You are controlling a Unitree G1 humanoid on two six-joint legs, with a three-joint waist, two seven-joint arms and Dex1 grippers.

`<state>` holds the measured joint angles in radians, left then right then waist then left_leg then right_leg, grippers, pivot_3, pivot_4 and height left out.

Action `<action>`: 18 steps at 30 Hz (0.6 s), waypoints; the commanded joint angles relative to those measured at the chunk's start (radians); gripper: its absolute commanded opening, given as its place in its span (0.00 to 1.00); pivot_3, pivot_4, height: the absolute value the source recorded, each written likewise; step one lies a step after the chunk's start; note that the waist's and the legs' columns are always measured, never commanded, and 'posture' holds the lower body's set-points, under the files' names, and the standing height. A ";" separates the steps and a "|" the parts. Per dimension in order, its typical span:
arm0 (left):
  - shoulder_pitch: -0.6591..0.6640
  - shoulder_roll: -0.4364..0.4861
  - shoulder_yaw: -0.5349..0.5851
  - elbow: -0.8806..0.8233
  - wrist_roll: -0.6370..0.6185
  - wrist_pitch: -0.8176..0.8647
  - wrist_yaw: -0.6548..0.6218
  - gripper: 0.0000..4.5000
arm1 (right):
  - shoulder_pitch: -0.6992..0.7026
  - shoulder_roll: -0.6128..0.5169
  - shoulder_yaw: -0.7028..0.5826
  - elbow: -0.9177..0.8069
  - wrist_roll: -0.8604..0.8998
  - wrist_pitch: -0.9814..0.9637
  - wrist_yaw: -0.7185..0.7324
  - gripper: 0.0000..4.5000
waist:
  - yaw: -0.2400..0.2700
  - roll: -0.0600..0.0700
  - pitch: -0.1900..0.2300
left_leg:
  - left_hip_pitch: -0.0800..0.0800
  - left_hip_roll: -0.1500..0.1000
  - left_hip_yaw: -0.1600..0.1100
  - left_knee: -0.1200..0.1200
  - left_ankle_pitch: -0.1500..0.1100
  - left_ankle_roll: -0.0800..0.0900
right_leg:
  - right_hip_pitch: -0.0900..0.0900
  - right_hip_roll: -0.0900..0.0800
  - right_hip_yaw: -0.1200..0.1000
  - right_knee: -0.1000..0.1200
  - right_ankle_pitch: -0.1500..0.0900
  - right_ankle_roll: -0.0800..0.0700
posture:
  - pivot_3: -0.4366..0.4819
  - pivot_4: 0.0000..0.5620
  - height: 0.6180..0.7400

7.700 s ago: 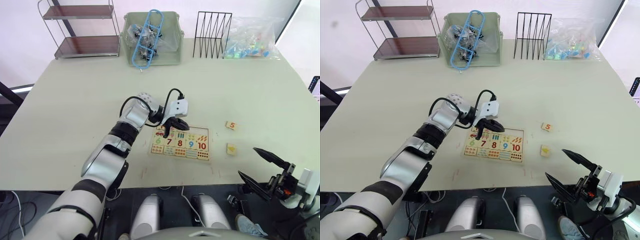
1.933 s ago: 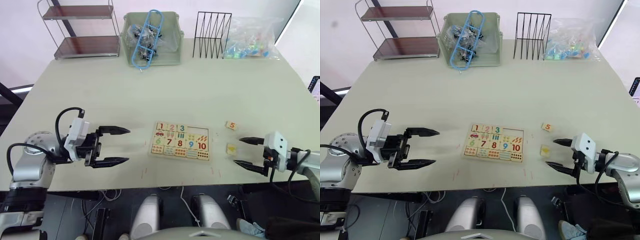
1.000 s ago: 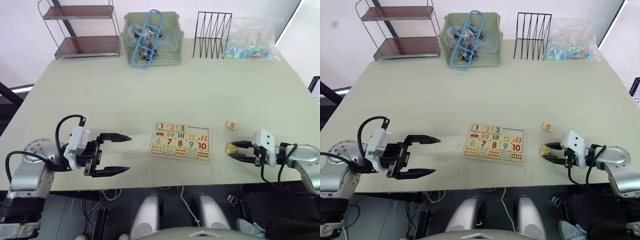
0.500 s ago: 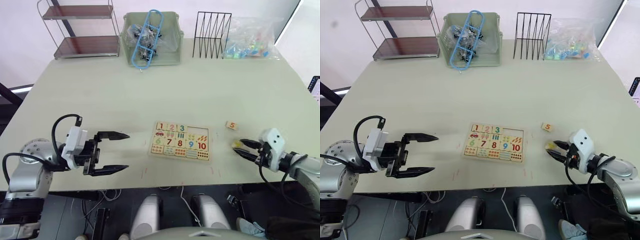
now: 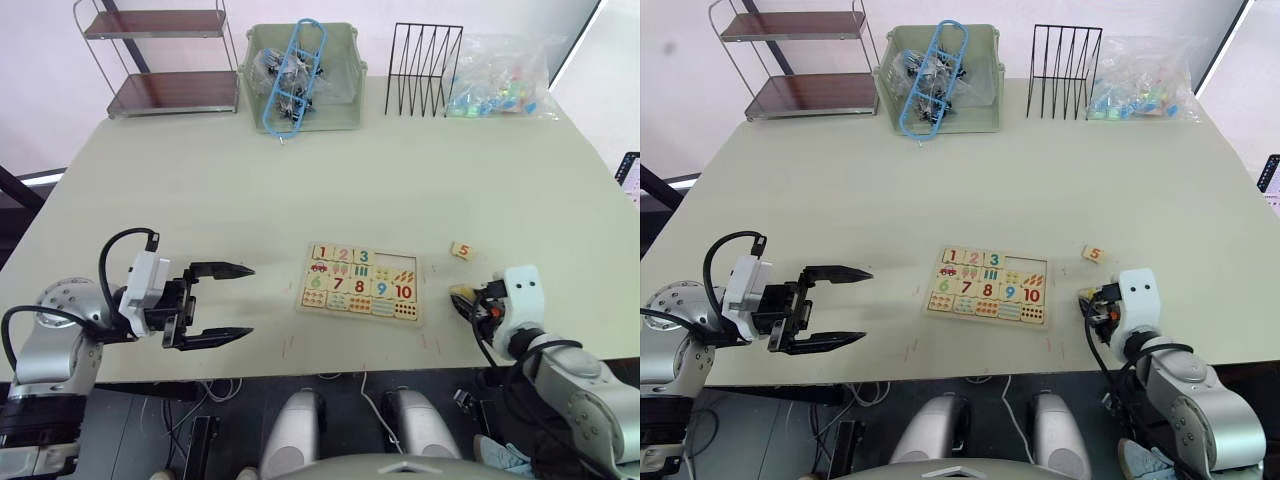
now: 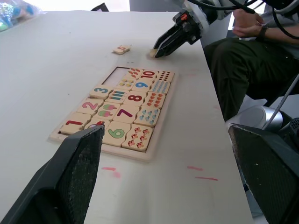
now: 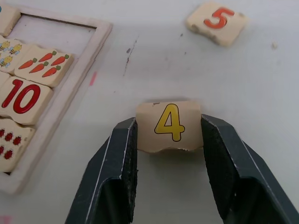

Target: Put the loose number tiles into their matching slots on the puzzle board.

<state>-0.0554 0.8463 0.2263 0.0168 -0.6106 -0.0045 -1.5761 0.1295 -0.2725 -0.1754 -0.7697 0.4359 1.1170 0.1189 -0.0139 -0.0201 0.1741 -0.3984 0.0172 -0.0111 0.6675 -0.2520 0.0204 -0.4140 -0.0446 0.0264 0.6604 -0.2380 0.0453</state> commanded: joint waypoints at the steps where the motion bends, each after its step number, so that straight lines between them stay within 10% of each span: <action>1: -0.003 0.017 0.018 -0.021 -0.010 0.002 -0.016 1.00 | -0.017 0.043 -0.022 -0.043 -0.013 0.035 -0.065 0.32 | 0.000 0.000 0.000 | 0.000 0.000 0.000 0.000 0.000 0.000 | 0.000 0.000 0.000 0.000 0.000 0.000 | 0.48 0.27 1.00; 9: 0.004 0.015 0.007 -0.027 -0.011 0.010 -0.026 1.00 | -0.041 0.100 0.000 -0.054 -0.049 0.088 -0.135 0.32 | 0.000 0.000 0.000 | 0.000 0.000 -0.001 0.000 0.000 0.000 | 0.000 0.000 0.000 0.000 0.000 0.000 | 0.48 0.27 1.00; 14: 0.007 0.010 0.009 -0.031 -0.011 0.011 -0.023 1.00 | -0.041 0.119 0.016 -0.080 -0.055 0.094 -0.147 0.86 | 0.000 0.000 0.000 | 0.000 0.000 -0.001 0.000 0.000 0.000 | 0.000 0.000 0.000 0.000 0.000 0.000 | 0.48 0.27 1.00; 18: 0.014 0.010 0.012 -0.035 -0.012 0.010 -0.021 1.00 | -0.032 0.091 0.027 -0.105 -0.053 0.058 -0.110 1.00 | 0.000 0.000 0.000 | 0.000 0.000 -0.003 0.000 0.000 0.000 | 0.000 0.000 0.000 -0.001 0.000 0.000 | 0.48 0.27 1.00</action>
<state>-0.0482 0.8464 0.2256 0.0112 -0.6108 0.0080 -1.5782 0.0940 -0.1622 -0.1493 -0.8275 0.3832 1.2006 -0.0064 -0.0142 -0.0199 0.1742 -0.3985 0.0174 -0.0139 0.6671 -0.2520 0.0204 -0.4143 -0.0450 0.0266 0.6592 -0.2383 0.0456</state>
